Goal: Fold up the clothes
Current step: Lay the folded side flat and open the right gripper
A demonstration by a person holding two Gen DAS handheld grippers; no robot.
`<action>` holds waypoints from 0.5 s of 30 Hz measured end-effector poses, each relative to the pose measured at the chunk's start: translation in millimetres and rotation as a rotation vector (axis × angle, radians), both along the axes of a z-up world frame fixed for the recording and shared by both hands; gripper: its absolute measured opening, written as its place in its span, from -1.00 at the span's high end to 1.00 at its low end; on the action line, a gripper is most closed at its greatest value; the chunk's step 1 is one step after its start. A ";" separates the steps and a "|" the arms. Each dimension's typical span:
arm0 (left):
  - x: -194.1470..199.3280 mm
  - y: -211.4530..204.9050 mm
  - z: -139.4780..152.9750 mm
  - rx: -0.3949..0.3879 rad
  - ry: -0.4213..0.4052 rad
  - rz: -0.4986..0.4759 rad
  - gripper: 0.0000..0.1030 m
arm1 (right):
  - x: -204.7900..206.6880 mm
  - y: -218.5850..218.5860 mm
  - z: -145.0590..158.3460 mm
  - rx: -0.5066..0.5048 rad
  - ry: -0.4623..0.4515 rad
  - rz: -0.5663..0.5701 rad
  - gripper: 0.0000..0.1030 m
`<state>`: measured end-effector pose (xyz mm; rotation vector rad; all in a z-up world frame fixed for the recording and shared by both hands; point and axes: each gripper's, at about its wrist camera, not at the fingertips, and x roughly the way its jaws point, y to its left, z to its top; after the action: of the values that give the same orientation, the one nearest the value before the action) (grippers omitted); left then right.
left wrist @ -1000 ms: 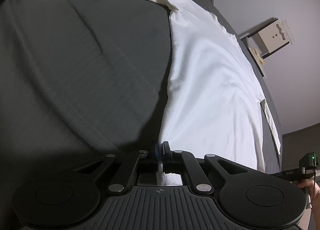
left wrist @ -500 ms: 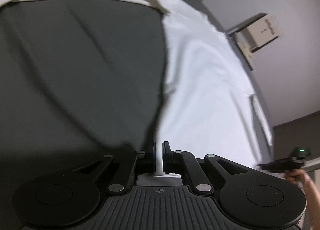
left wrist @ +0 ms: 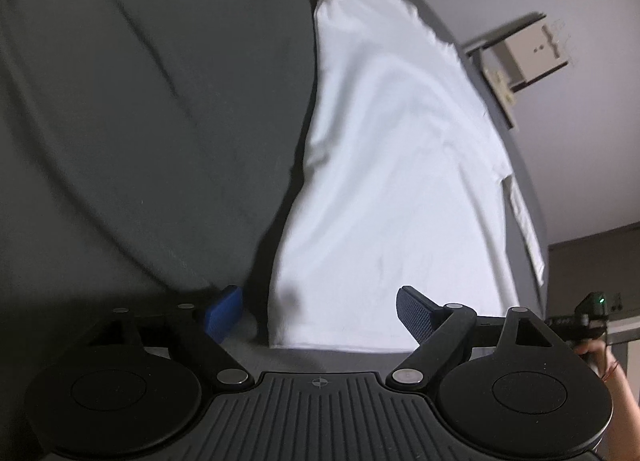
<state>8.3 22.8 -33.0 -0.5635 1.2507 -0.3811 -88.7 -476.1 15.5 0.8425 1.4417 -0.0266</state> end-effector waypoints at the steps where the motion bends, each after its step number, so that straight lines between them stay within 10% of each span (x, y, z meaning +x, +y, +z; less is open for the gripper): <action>1: 0.1 -3.2 -1.4 0.023 0.010 -0.012 -0.64 | 0.3 0.3 -0.3 0.005 -0.001 0.003 0.42; 4: -0.6 -14.7 -4.8 0.109 0.016 -0.061 -0.55 | 1.6 3.6 -1.6 0.020 -0.004 0.019 0.42; 10: 0.6 -20.2 -5.7 0.161 0.015 -0.118 0.92 | 3.7 11.0 -3.1 0.008 -0.001 0.054 0.86; 15: 1.5 -16.0 6.9 0.169 -0.001 -0.174 0.92 | 11.1 14.1 8.8 -0.013 -0.016 0.143 0.90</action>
<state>9.8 6.8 -26.1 -0.3116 1.3210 -0.4165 -77.6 -462.0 24.3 0.7262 1.4815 0.0789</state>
